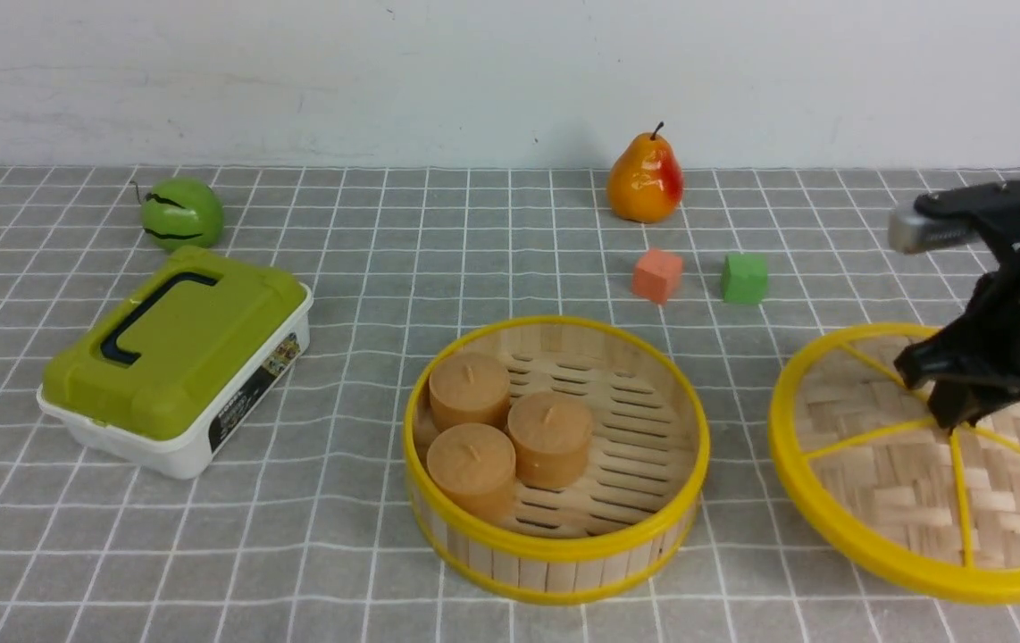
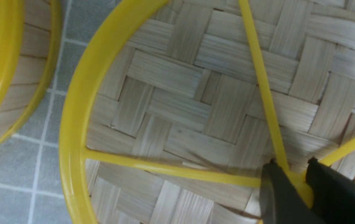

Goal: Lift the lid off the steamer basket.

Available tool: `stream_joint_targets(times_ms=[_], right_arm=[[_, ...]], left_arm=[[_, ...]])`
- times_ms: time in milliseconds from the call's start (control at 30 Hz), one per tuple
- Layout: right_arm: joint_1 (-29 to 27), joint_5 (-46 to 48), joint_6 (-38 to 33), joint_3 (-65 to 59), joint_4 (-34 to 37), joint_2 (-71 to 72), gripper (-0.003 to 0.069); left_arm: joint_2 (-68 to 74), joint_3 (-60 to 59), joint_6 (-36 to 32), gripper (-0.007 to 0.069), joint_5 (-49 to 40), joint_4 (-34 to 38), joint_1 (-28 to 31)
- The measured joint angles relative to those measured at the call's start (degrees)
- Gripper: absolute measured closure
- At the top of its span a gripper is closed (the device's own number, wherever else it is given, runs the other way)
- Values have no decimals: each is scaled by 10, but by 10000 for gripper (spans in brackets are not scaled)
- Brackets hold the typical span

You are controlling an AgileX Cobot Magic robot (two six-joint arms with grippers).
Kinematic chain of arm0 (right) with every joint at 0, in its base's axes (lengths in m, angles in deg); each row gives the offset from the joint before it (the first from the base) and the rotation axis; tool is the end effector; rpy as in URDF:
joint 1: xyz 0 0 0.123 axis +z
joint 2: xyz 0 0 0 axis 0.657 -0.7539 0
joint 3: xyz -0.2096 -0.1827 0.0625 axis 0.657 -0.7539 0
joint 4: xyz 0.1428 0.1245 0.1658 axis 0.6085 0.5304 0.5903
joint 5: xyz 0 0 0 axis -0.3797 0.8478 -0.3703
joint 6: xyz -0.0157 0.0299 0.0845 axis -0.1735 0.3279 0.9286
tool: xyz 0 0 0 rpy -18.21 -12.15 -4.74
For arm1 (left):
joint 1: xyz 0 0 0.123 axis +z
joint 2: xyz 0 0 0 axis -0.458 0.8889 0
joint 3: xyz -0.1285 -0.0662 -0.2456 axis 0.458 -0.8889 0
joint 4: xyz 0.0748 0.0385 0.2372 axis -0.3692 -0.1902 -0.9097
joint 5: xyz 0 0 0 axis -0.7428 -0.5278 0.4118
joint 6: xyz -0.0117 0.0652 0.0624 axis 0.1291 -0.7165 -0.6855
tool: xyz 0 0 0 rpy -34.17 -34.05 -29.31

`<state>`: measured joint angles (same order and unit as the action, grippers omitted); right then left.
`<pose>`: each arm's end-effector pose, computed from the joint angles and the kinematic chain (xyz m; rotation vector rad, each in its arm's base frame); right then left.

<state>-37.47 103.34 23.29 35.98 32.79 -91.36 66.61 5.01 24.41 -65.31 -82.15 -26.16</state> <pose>0.3423 0.0284 0.2522 -0.2125 2.7907 0.1016 0.0529 0.0008 0.1705 -0.3334 1.8413 -0.2249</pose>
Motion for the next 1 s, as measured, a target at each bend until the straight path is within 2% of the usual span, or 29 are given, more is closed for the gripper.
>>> stream_joint_targets(times_ms=[200, 333, 367, 400, 433, 567, 700, 867, 1000], right_arm=[[-1, -37, 0, -2, 10, -55, 576], [-1, -40, 0, -2, 15, -82, 534], [-1, -40, 0, -2, 16, -85, 497], [-1, -40, 0, -2, 16, -85, 491], [-1, -37, 0, 3, 16, -85, 439], [-1, 13, -2, 26, 27, -63, 310], [-1, 52, -12, 30, 53, 23, 256], [-1, 50, -25, 3, 81, 160, 254], [-1, 35, -30, -83, 98, 336, 307]], left_arm=[[0, 0, 0, 386, 0, 0, 0], [0, 0, 0, 386, 0, 0, 0], [0, 0, 0, 386, 0, 0, 0], [0, 0, 0, 386, 0, 0, 0], [0, 0, 0, 386, 0, 0, 0], [0, 0, 0, 386, 0, 0, 0], [0, 0, 0, 386, 0, 0, 0], [0, 0, 0, 386, 0, 0, 0], [0, 0, 0, 386, 0, 0, 0]])
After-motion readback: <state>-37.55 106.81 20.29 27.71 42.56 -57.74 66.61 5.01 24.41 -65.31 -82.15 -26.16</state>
